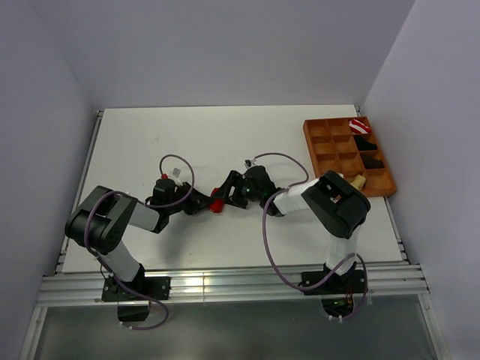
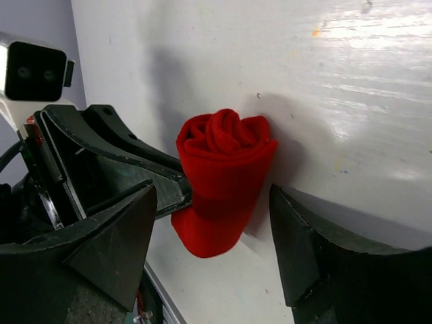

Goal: Roll the socks
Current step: Roll the sock at the center of the board, then pick up the sock at the center of the board.

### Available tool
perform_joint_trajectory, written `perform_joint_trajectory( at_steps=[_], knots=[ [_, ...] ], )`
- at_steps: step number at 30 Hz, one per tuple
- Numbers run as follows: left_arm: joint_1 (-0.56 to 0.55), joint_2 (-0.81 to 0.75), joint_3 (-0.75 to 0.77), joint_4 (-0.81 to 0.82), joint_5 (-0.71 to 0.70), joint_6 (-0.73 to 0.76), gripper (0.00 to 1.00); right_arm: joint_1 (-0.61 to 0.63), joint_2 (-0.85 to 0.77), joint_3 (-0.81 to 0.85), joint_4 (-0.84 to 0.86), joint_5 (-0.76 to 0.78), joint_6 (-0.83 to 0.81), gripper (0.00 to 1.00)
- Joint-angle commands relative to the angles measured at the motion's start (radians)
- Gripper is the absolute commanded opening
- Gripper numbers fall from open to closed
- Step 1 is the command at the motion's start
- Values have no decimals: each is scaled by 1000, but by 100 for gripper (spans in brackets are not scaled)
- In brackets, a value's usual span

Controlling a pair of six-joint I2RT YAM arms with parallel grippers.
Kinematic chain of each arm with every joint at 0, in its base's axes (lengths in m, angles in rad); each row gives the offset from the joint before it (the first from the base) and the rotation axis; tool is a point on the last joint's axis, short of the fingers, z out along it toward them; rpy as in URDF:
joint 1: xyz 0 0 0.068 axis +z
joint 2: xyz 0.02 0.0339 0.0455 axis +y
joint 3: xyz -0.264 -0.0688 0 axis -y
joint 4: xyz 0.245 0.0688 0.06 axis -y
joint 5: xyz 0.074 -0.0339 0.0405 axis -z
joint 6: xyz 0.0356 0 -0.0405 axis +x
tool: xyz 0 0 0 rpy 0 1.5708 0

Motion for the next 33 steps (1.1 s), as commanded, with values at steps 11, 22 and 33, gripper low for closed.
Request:
perform_joint_trajectory(
  at_steps=[11,22,33],
  knots=[
    [2,100,-25,-69,33,51,1,40,103,141,-110,4,-29,72],
    [2,126,-9,-115,-5,106,4,50,112,199,-231,7,-140,21],
    [2,30,2,-274,-120,163,32,52,-46,268,-553,228,-348,0]
  ],
)
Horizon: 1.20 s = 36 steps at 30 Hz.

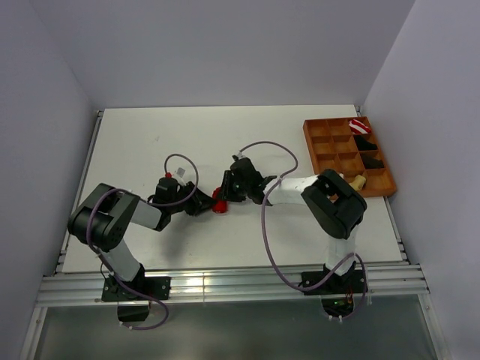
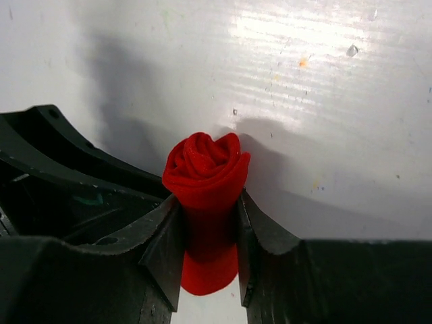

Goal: Roll the socks
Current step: Pick up the sock at the center of the board, then place the sock in the storage box.

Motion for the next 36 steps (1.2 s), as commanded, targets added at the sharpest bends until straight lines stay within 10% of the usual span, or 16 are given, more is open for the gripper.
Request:
perform_joint_trajectory(
  at_steps=[1,13,25,36],
  knots=[
    [3,-54,-24,-302,-167,111,34,9,-84,47,-179,114,-111,0],
    [-11,-584,140,-891,-512,170,57,-68,-254,142,-522,383,-279,0],
    [-11,-872,528,-1371,-721,265,79,-555,-481,210,-691,386,-397,0],
    [-9,-1044,550,-1371,-887,519,93,-882,-394,296,-621,377,-391,0]
  ],
)
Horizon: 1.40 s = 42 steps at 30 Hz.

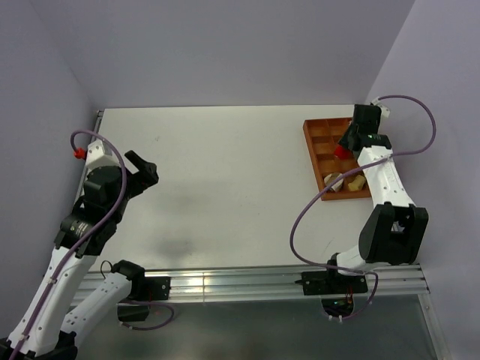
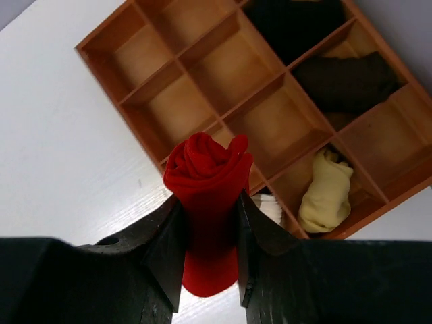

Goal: Roll the socks
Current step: Place the sock in the storage box.

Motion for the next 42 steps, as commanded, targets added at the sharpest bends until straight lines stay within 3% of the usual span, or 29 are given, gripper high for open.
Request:
perform_joint_trajectory(
  at_steps=[1,9,15,24,42],
  knots=[
    [-3,-46,-26,33,-68,129,93,-48,45,43,39,21,9,0],
    [-3,-72,-181,172,-69,157,95,-145,150,54,125,-13,-6,0],
    [7,-59,-190,157,-157,176,95,-150,243,115,159,-53,-66,0],
    [24,-111,-226,203,-171,179,94,-156,378,228,101,-53,-92,0],
    [26,-75,-233,211,-164,185,94,-191,469,129,87,-99,-107,0]
  ],
)
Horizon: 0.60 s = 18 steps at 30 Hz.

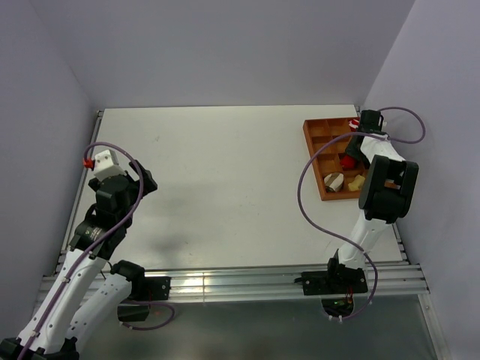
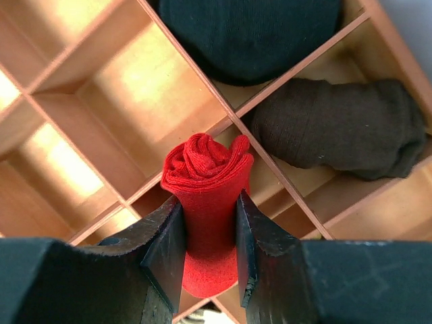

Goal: Roll the socks
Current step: Place the sock in the storage box.

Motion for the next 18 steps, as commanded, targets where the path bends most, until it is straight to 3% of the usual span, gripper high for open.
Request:
perform_joint_trajectory(
  at_steps=[1,18],
  knots=[
    [5,4,-1,30,-13,19,94,-10,32,18,-41,-15,5,0],
    [5,5,-7,33,-3,24,94,-63,168,122,-227,-92,72,0]
  ],
)
